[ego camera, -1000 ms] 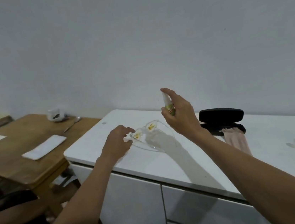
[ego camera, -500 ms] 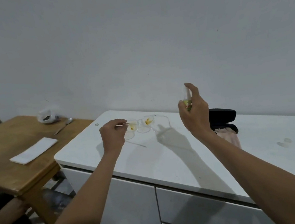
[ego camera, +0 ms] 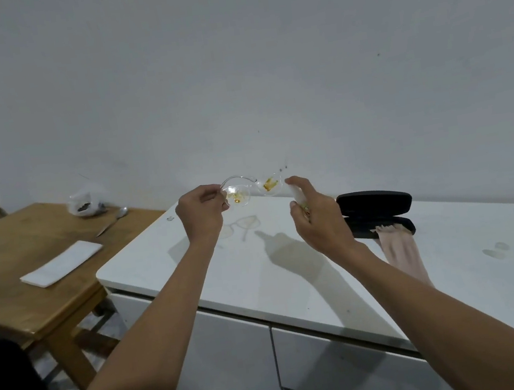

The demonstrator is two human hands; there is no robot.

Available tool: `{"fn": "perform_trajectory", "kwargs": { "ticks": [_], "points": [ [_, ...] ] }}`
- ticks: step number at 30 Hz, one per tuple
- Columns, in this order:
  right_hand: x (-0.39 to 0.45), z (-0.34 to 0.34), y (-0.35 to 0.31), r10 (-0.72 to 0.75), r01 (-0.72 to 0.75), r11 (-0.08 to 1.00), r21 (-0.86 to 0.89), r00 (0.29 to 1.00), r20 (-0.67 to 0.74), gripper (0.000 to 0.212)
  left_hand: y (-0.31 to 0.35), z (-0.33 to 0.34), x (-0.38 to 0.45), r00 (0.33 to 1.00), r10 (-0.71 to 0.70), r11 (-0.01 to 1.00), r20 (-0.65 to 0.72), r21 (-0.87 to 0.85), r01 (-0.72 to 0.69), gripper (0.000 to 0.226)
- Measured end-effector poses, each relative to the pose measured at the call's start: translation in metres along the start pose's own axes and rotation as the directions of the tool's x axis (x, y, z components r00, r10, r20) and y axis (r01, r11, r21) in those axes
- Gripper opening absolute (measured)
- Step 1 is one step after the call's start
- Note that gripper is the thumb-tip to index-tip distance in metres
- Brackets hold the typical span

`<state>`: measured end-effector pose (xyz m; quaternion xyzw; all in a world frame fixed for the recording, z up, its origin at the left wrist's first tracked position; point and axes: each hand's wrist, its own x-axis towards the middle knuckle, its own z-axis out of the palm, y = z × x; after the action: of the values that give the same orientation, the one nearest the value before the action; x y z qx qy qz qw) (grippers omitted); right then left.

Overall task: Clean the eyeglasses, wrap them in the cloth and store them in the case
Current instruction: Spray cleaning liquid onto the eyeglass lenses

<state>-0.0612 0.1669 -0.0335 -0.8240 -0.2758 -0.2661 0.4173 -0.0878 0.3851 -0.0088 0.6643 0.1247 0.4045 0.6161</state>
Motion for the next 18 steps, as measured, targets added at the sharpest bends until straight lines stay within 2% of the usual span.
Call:
{"fn": "perform_trajectory", "kwargs": {
  "ticks": [6,18],
  "points": [
    [0.010,0.001,-0.005,-0.049,0.049,0.999,-0.011,0.998,-0.043,0.038,0.006,0.002,-0.002,1.000,0.006,0.999,0.018,-0.052,-0.005,0.008],
    [0.022,0.007,-0.004,-0.145,0.136,0.986,-0.098,0.986,-0.083,0.044,0.013,0.006,-0.005,0.998,-0.017,0.995,0.058,-0.099,0.023,0.009]
  ]
}}
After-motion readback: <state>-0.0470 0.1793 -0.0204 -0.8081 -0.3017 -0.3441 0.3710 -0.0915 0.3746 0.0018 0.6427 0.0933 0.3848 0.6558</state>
